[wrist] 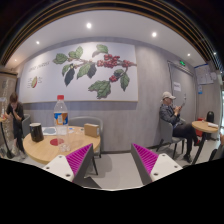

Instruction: Pour water

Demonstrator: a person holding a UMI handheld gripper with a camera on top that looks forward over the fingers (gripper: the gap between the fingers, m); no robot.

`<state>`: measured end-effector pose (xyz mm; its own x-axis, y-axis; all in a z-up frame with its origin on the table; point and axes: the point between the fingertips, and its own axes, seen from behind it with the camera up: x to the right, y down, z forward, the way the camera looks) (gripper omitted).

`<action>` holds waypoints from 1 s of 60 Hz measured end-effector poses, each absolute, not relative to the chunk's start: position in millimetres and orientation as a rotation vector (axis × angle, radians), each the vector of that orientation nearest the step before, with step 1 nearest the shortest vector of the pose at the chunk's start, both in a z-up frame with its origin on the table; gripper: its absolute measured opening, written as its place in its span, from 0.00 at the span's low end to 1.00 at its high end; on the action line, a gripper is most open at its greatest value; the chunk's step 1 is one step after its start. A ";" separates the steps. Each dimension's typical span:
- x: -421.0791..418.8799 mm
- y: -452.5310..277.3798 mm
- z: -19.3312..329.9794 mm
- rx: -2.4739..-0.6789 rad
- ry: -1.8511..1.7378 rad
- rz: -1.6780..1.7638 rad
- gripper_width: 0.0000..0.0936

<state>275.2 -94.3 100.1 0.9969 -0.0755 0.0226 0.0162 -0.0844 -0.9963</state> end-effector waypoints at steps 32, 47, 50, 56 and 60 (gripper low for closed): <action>172.5 -62.5 101.3 -1.667 -0.132 0.082 0.88; 88.3 14.5 102.3 -1.649 -0.205 0.174 0.89; 74.1 36.9 104.4 -1.645 -0.198 0.164 0.89; 65.5 67.9 114.5 -1.632 -0.160 0.167 0.90; 61.7 85.1 116.1 -1.624 -0.122 0.137 0.90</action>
<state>61.7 85.1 116.1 0.9866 0.1626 -0.0135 -0.0042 -0.0576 -0.9983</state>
